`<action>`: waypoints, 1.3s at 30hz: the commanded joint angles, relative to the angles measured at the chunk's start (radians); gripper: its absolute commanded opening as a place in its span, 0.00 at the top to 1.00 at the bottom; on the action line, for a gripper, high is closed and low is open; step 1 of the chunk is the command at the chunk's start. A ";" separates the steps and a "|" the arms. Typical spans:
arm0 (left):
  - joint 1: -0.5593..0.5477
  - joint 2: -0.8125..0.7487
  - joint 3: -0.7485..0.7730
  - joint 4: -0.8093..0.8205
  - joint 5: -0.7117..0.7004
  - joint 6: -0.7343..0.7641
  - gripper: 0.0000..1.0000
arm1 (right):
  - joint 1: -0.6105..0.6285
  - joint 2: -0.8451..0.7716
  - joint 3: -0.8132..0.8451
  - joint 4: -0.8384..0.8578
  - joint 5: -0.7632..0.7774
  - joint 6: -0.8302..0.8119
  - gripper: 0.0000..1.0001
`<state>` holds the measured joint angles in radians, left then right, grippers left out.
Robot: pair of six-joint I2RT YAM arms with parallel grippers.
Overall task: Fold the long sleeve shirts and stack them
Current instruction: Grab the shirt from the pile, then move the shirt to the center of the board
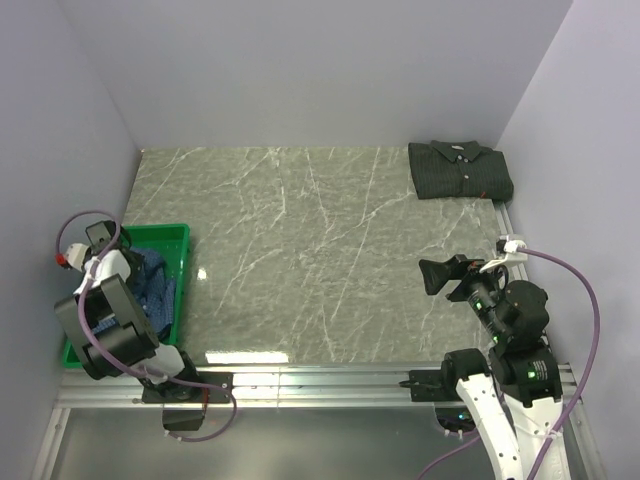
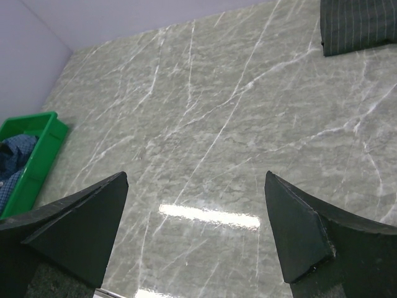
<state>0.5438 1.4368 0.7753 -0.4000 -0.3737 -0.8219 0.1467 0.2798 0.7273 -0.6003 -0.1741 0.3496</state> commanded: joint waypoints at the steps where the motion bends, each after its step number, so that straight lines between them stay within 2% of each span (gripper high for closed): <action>1: 0.005 0.040 -0.001 0.007 0.114 -0.016 0.19 | 0.008 -0.005 -0.003 0.033 0.001 -0.015 0.03; 2: 0.005 0.031 0.001 0.004 0.116 -0.019 0.37 | 0.008 -0.005 -0.003 0.034 0.005 -0.015 0.03; 4: 0.005 -0.013 0.015 -0.011 0.113 -0.025 0.57 | 0.008 -0.007 -0.003 0.036 0.008 -0.015 0.04; 5: 0.005 -0.033 0.021 -0.017 0.114 -0.022 0.78 | 0.008 -0.007 -0.006 0.036 0.008 -0.014 0.04; 7: 0.004 -0.105 0.065 -0.054 0.117 -0.029 0.97 | 0.010 -0.005 -0.006 0.040 0.001 -0.011 0.04; 8: -0.002 -0.130 0.088 -0.066 0.122 -0.036 1.00 | 0.008 -0.005 -0.008 0.042 -0.004 -0.008 0.04; 12: -0.091 -0.255 0.286 -0.143 0.067 -0.020 1.00 | 0.008 0.001 -0.009 0.046 -0.013 -0.001 0.05; 14: -0.187 -0.265 0.474 -0.205 0.029 -0.013 0.99 | 0.008 -0.002 -0.009 0.045 -0.010 0.000 0.05; 15: -0.227 -0.259 0.615 -0.224 -0.003 -0.007 1.00 | 0.010 -0.004 -0.009 0.046 -0.011 0.002 0.05; 17: -0.341 -0.228 0.755 -0.250 -0.004 0.012 0.99 | 0.008 -0.005 -0.012 0.048 -0.010 0.003 0.05; 21: -0.520 -0.153 1.135 -0.212 0.050 0.064 1.00 | 0.010 -0.011 -0.012 0.045 -0.001 0.000 0.05; 22: -0.583 -0.138 1.189 -0.189 0.086 0.098 1.00 | 0.008 -0.014 -0.009 0.045 0.002 -0.003 0.05; 27: -0.729 -0.021 1.448 -0.051 0.237 0.144 1.00 | 0.008 -0.033 -0.012 0.045 0.018 -0.008 0.05; 29: -0.827 0.010 1.473 -0.024 0.278 0.171 1.00 | 0.008 -0.040 -0.017 0.046 0.025 -0.008 0.05; 32: -0.973 -0.015 1.385 0.094 0.311 0.220 0.99 | 0.008 -0.053 -0.023 0.046 0.031 -0.011 0.05; 35: -1.103 -0.091 1.149 0.240 0.317 0.227 0.99 | 0.010 -0.065 -0.031 0.050 0.035 -0.012 0.05; 36: -1.139 -0.114 1.015 0.268 0.318 0.231 0.99 | 0.010 -0.070 -0.031 0.053 0.032 -0.015 0.05; 38: -1.244 -0.185 0.874 0.332 0.311 0.251 0.93 | 0.010 -0.073 -0.032 0.051 0.022 -0.024 0.05; 39: -1.309 -0.240 0.731 0.355 0.293 0.262 0.88 | 0.011 -0.073 -0.031 0.048 0.016 -0.030 0.05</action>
<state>-0.6353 1.3273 1.7187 -0.2291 -0.0986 -0.6163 0.1482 0.2146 0.7025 -0.5873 -0.1547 0.3462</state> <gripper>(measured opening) 0.073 0.947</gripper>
